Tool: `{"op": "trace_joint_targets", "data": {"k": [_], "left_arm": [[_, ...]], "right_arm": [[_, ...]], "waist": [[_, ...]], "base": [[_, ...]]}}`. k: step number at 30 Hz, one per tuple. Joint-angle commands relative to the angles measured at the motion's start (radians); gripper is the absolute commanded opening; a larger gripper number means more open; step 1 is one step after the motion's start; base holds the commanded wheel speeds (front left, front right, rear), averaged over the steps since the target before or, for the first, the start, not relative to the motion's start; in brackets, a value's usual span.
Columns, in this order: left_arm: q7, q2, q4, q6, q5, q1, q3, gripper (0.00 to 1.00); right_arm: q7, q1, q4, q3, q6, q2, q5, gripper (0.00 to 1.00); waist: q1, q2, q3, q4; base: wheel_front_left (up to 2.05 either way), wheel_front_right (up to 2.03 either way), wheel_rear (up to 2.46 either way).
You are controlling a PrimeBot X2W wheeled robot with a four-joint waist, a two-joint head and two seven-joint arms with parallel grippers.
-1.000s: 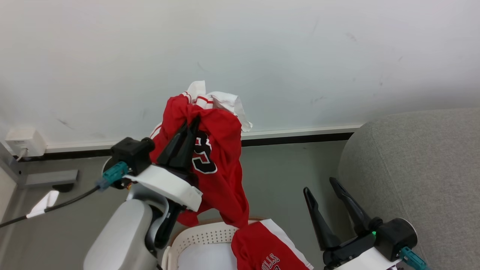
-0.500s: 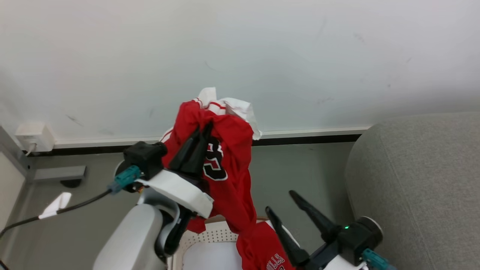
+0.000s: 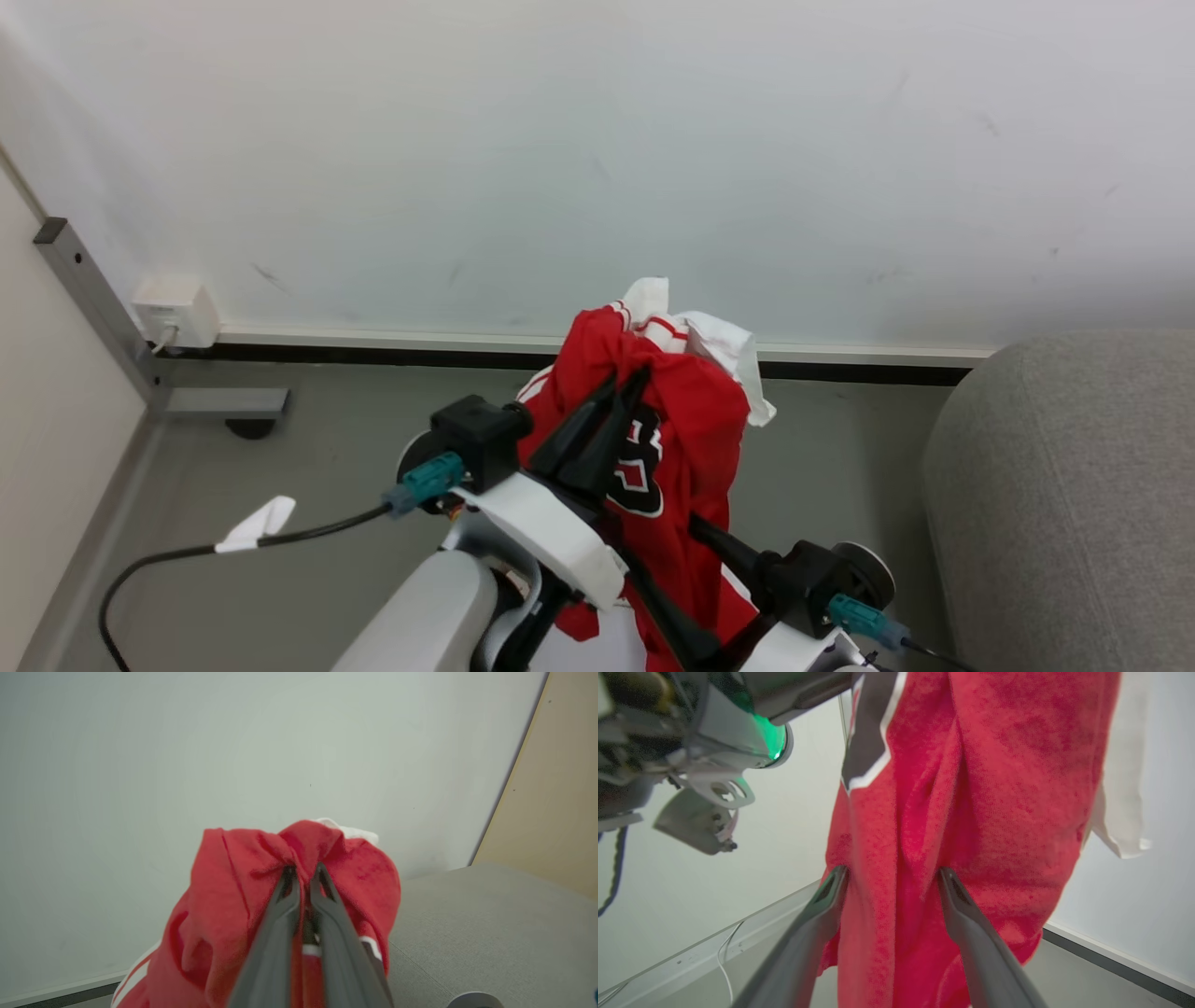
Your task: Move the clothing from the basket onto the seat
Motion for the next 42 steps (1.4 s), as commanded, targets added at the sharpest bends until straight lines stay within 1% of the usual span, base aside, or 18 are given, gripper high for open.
{"op": "trace_joint_targets", "data": {"k": [1,6,11,12,13,14,15,28,34,35,36,37,39,41,42], "left_arm": [[0.006,-0.007,-0.007,-0.005,-0.012,0.014,-0.012,0.00],[0.020,-0.015,-0.024,-0.010,-0.021,0.031,-0.056,0.00],[0.024,-0.019,-0.038,-0.011,-0.023,0.041,-0.074,0.00],[0.026,-0.019,-0.041,-0.010,-0.024,0.043,-0.077,0.00],[0.028,-0.019,-0.044,-0.009,-0.026,0.045,-0.079,0.00],[0.029,-0.018,-0.046,-0.008,-0.027,0.047,-0.080,0.00],[0.030,-0.017,-0.048,-0.007,-0.028,0.047,-0.080,0.00],[0.015,0.017,-0.047,0.020,-0.043,0.062,-0.046,0.00],[0.010,0.028,-0.051,0.029,-0.048,0.069,-0.043,0.00],[0.010,0.028,-0.052,0.030,-0.048,0.071,-0.045,0.02],[0.011,0.028,-0.052,0.028,-0.049,0.073,-0.047,0.05],[0.011,0.028,-0.052,0.029,-0.048,0.075,-0.049,0.11],[0.009,0.028,-0.054,0.028,-0.047,0.075,-0.052,0.31],[0.009,0.029,-0.057,0.028,-0.049,0.077,-0.054,0.47],[0.007,0.029,-0.058,0.027,-0.051,0.079,-0.056,0.97]], "right_arm": [[0.001,-0.022,0.017,0.006,-0.002,-0.002,0.016,1.00],[0.001,-0.046,0.057,-0.004,-0.002,0.005,0.023,1.00],[0.001,-0.058,0.070,-0.023,-0.002,0.008,0.015,1.00],[0.001,-0.059,0.070,-0.030,-0.002,0.008,0.012,0.67],[0.001,-0.059,0.070,-0.038,-0.002,0.008,0.007,0.36],[0.001,-0.058,0.067,-0.045,-0.002,0.009,0.004,0.03],[0.001,-0.056,0.065,-0.049,-0.002,0.009,0.002,0.00],[0.001,0.014,0.010,-0.099,-0.002,0.010,-0.019,0.00],[0.001,0.038,-0.029,-0.116,-0.002,-0.001,-0.030,0.00],[0.001,0.041,-0.038,-0.122,-0.002,-0.003,-0.033,0.00],[0.001,0.045,-0.047,-0.127,-0.002,-0.006,-0.036,0.00],[0.001,0.047,-0.055,-0.132,-0.002,-0.007,-0.037,0.00],[0.001,0.052,-0.075,-0.148,-0.002,-0.012,-0.045,0.00],[0.001,0.062,-0.090,-0.161,-0.002,-0.018,-0.051,0.00],[0.001,0.066,-0.096,-0.168,-0.002,-0.021,-0.055,0.00]], "waist": [[0.0000,-0.0001,-0.001,0.015],[0.0000,-0.0001,0.000,0.039],[0.0000,-0.0001,0.001,0.047],[0.0000,-0.0001,0.002,0.048],[0.0000,-0.0001,0.003,0.049],[0.0000,-0.0001,0.003,0.049],[0.0000,-0.0001,0.005,0.048],[0.0000,-0.0001,0.006,0.022],[0.0000,-0.0001,0.006,0.004],[0.0000,-0.0001,0.006,-0.001],[0.0000,-0.0001,0.006,-0.005],[0.0000,-0.0001,0.006,-0.010],[0.0000,-0.0001,0.006,-0.021],[0.0000,-0.0001,0.007,-0.034],[0.0000,-0.0001,0.007,-0.042]], "base": [[0.00,0.00,0.00],[0.00,0.00,0.00],[0.00,0.00,0.00],[0.00,0.00,0.00],[0.00,0.00,0.00],[0.00,0.00,0.00],[0.00,0.00,0.00],[0.00,0.00,0.00],[0.00,0.00,0.00],[0.00,0.00,0.00],[0.00,0.00,0.00],[0.00,0.00,0.00],[0.00,0.00,0.00],[0.00,0.00,0.00],[0.00,0.00,0.00]]}}
